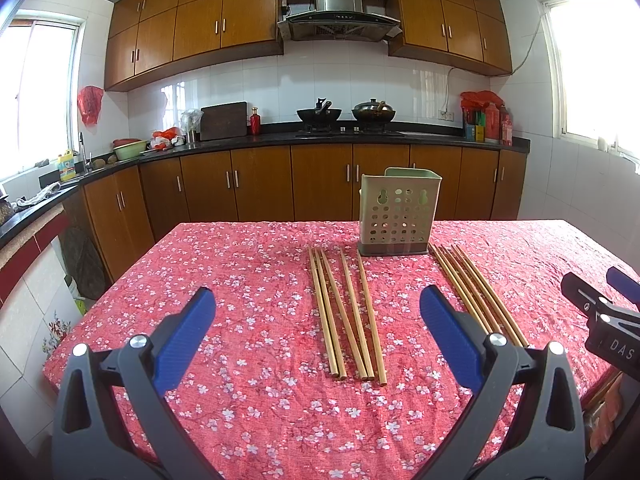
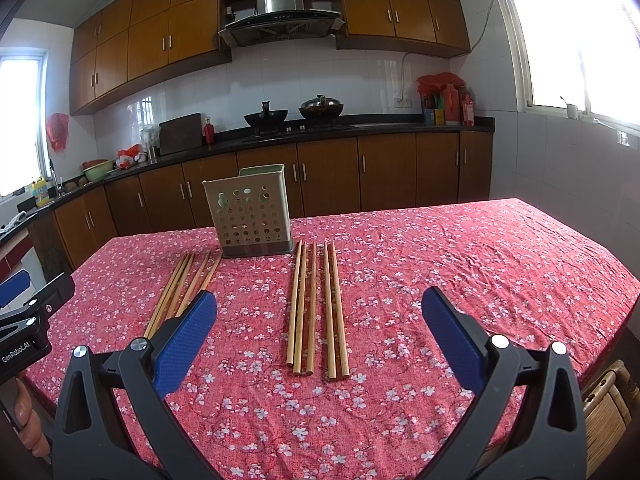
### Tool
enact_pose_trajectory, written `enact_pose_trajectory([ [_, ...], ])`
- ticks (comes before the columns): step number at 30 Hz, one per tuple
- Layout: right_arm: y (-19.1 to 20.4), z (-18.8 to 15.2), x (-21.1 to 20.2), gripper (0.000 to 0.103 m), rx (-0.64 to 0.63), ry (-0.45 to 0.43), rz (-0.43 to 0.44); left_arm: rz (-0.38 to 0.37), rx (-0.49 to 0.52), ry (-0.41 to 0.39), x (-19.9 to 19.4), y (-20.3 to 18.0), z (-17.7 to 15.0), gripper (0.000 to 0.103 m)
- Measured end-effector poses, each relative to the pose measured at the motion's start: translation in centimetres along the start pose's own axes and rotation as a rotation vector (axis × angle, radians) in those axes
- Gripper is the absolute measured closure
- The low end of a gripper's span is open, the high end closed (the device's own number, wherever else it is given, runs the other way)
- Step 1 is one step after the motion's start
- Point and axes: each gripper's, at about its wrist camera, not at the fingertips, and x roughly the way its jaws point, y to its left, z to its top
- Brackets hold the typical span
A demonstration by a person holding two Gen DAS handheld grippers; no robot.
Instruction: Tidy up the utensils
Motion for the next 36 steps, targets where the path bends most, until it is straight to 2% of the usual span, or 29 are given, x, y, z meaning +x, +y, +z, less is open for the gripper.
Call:
enact_pose_trajectory([
  [7, -0.4, -0.5, 1.3, 0.002, 0.005, 0.025, -0.006, 0.018, -0.011, 0.029, 1.2, 0.3, -0.1, 0.004],
  [13, -1.7, -1.2, 4.3, 0.002, 0.044, 0.149, -0.036, 0.037, -0.040, 0.130, 4.0, 1.4, -1.3, 0.004],
  [16, -2.7, -1.1, 6.2, 0.002, 0.061, 0.221, -0.062, 0.016, -0.082, 0.183, 5.4, 2.5, -1.6, 0.004],
  [18, -3.3, -0.9, 7.7, 0.014, 0.074, 0.265, -0.061, 0.010, -0.130, 0.222, 6.5, 3.7, -1.5, 0.004],
  [20, -4.0, -0.7, 9.3, 0.035, 0.089, 0.319, -0.059, -0.001, -0.180, 0.263, 7.9, 4.8, -1.4, 0.004],
  [21, -4.4, -0.7, 10.3, 0.039, 0.104, 0.346, -0.055, -0.002, -0.196, 0.274, 8.3, 5.2, -1.3, 0.004],
  [23, -4.9, -0.6, 11.9, 0.053, 0.133, 0.387, -0.036, 0.003, -0.201, 0.293, 9.3, 5.6, -1.1, 0.004],
  [26, -5.0, -0.7, 14.0, 0.064, 0.149, 0.442, -0.014, 0.015, -0.172, 0.309, 10.4, 5.6, -1.0, 0.005],
  [29, -4.8, -0.8, 15.2, 0.068, 0.150, 0.480, 0.012, 0.003, -0.160, 0.340, 11.8, 5.2, -1.1, 0.012],
  [31, -4.5, -0.9, 15.5, 0.069, 0.137, 0.495, 0.017, -0.001, -0.156, 0.364, 12.6, 5.0, -1.3, 0.019],
  [33, -4.4, -1.0, 16.3, 0.074, 0.125, 0.514, 0.021, -0.015, -0.159, 0.384, 13.2, 4.9, -1.5, 0.026],
  [36, -4.2, -1.2, 17.0, 0.086, 0.084, 0.520, 0.001, -0.043, -0.156, 0.417, 14.4, 4.5, -1.7, 0.041],
])
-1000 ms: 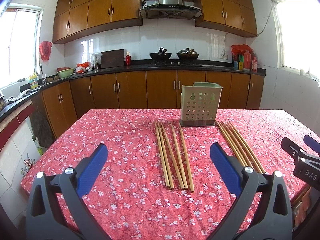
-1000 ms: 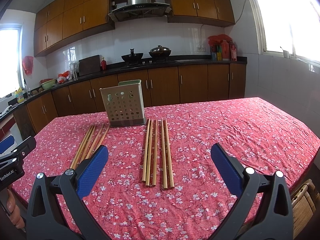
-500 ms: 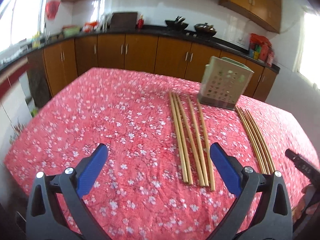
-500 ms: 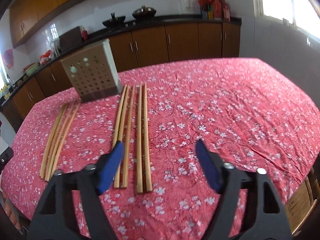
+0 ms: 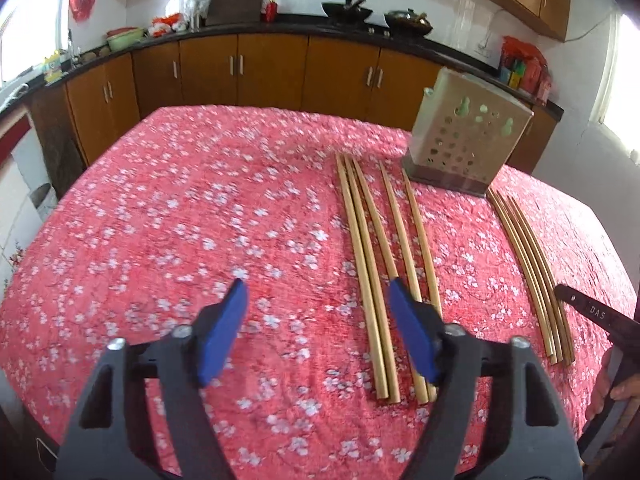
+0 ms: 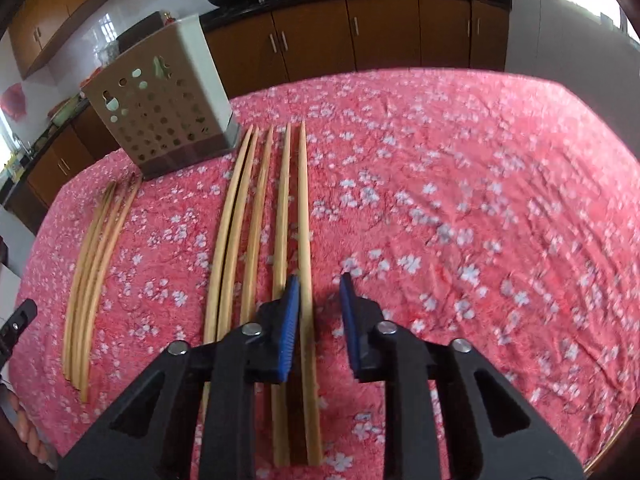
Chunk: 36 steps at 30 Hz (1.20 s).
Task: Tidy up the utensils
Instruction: 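Lower the left tool onto a bamboo chopstick and close it while the right tool grasps another, then lift the left tool's chopstick over the metal holder while the right tool carries its own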
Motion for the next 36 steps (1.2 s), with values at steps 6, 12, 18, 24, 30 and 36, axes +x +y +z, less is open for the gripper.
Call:
enact_pose_trajectory([
  [6, -1.3, 0.1, -0.4, 0.094, 0.012, -0.016, -0.021, -0.041, 0.055, 0.077, 2.5, -1.4, 0.6, 0.067],
  [12, -0.9, -0.1, -0.3, 0.094, -0.020, -0.030, -0.043, -0.041, 0.105, 0.129, 4.2, -1.9, 0.9, 0.083],
  [18, -0.4, 0.0, 0.2, 0.094, -0.034, -0.034, -0.051, -0.019, 0.168, 0.140, 5.1, -1.9, 1.1, 0.086],
  [24, 0.7, 0.5, 0.9, 0.093, -0.077, -0.031, -0.045, 0.006, 0.170, 0.131, 6.2, -1.6, 2.4, 0.095],
  [30, -1.0, 2.7, 2.3, 0.095, -0.057, -0.040, -0.084, 0.076, 0.102, 0.118, 7.5, 2.1, 4.3, 0.095],
  [36, -2.9, 4.1, 3.3, 0.095, 0.008, -0.046, -0.081, 0.068, 0.086, 0.084, 7.5, 4.2, 4.5, 0.094],
])
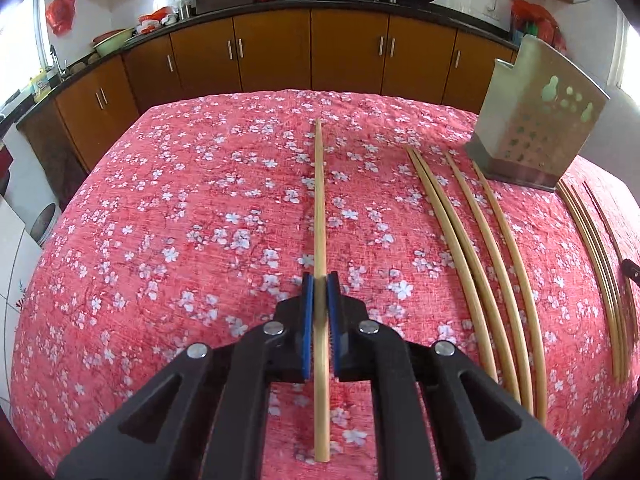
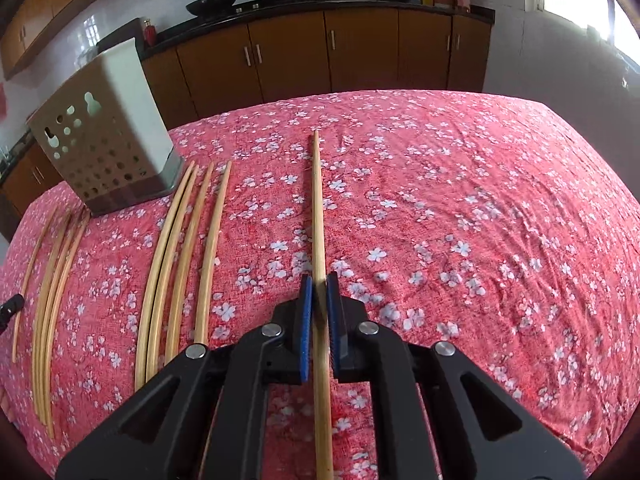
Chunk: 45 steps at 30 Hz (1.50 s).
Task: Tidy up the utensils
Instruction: 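Lift the left tool's chopstick over the metal holder while the right tool carries its own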
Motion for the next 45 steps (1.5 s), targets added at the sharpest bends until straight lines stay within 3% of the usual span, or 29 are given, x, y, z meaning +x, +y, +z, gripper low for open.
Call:
enact_pose_trajectory([
  [15, 0.4, -0.2, -0.1, 0.094, -0.034, 0.000, -0.015, 0.005, 0.005, 0.005, -0.5, 0.1, -0.2, 0.092],
  [27, -0.3, -0.9, -2.0, 0.095, -0.016, -0.005, 0.048, 0.016, 0.044, 0.005, -1.8, 0.0, -1.2, 0.095],
  [34, -1.4, 1.4, -7.8, 0.095, -0.005, -0.170, 0.071, -0.008, 0.034, -0.182, -7.6, 0.1, 1.3, 0.095],
  [39, -2.0, 3.0, -11.2, 0.095, 0.025, -0.284, 0.085, -0.044, -0.025, -0.325, -11.8, 0.8, 3.6, 0.095],
  [45, -1.9, 4.3, -12.5, 0.095, 0.036, -0.346, 0.091, -0.064, -0.063, -0.406, -14.3, 1.1, 5.9, 0.095],
])
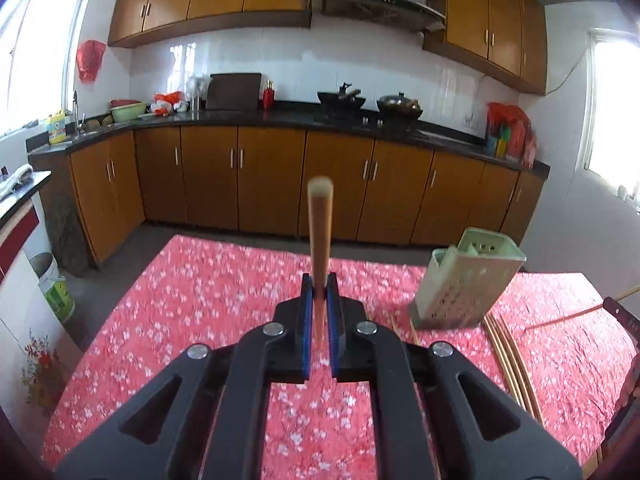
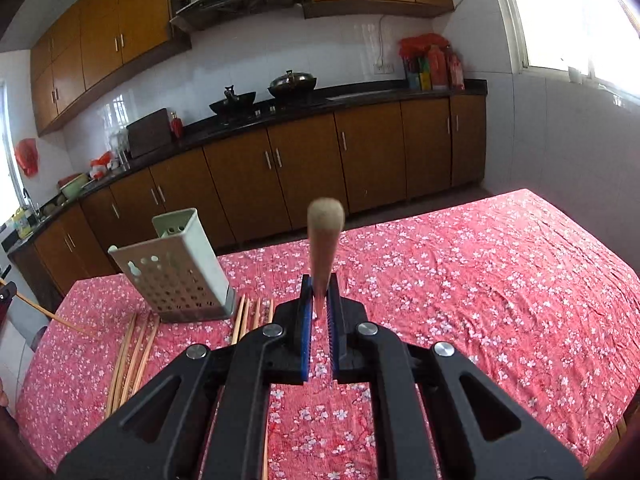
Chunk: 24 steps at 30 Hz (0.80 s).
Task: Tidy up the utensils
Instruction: 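Lift the left tool's chopstick over the metal holder while the right tool carries its own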
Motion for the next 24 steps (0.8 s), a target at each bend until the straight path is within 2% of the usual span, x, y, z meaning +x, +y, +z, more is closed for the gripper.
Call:
enact_pose_trajectory([
  [7, 0.5, 1.2, 0.7, 0.096, -0.001, -0.022, -0.010, 0.003, 0.039, -0.012, 0.1, -0.9, 1.5, 0.095],
  [11, 1.5, 4.0, -1.4, 0.096, 0.027, -0.127, 0.038, -0.018, 0.031, -0.084, -1.4, -1.9, 4.1, 0.096],
  [13, 2.3, 6.3, -2.9, 0.096, 0.047, -0.203, 0.088, -0.050, 0.011, -0.126, -2.5, -2.4, 5.7, 0.096],
  [17, 4.3, 9.6, -4.6, 0.096, 0.065, -0.301, 0.196, -0.136, -0.054, -0.221, -4.3, -4.2, 8.9, 0.096],
  [21, 6.5, 10.5, -3.9, 0.096, 0.039, -0.289, 0.278, -0.218, -0.112, -0.275, -4.7, -6.2, 10.5, 0.096],
  [24, 8.1, 10.2, -2.0, 0.096, -0.006, -0.242, 0.288, -0.260, -0.119, -0.291, -3.8, -8.2, 10.8, 0.095],
])
